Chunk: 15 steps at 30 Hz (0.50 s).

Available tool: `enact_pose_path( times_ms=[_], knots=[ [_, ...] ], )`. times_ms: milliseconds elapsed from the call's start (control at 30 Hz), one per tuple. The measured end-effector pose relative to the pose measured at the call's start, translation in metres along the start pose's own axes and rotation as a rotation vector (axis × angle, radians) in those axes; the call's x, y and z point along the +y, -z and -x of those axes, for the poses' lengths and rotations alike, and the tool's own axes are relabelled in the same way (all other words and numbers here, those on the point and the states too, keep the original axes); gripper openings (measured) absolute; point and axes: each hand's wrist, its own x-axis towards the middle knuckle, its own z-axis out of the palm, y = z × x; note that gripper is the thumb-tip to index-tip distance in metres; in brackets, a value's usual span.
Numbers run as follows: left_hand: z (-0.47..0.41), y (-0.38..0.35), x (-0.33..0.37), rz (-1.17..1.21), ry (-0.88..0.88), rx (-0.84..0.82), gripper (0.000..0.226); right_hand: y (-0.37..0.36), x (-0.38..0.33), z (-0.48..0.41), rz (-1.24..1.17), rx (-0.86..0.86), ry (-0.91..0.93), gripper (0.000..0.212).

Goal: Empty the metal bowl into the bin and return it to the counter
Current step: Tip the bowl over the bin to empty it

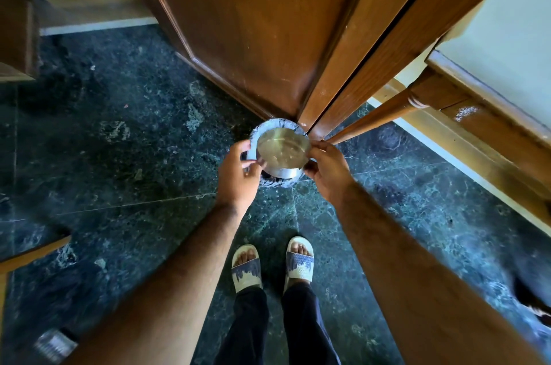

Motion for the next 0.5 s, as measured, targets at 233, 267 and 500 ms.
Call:
enact_pose_path(
  times_ms=[233, 267, 500],
  knots=[
    [0.009, 0.021, 0.040, 0.310, 0.296, 0.084, 0.024, -0.017, -0.026, 0.049, -0.012, -0.098, 0.146, 0.029],
    [0.011, 0.027, 0.045, 0.295, 0.301, 0.078, 0.023, -0.018, -0.032, 0.057, -0.005, -0.101, 0.154, 0.028],
    [0.034, 0.074, 0.111, 0.214, 0.281, 0.078, 0.027, -0.028, -0.073, 0.123, 0.114, -0.077, 0.189, 0.015]
  ],
)
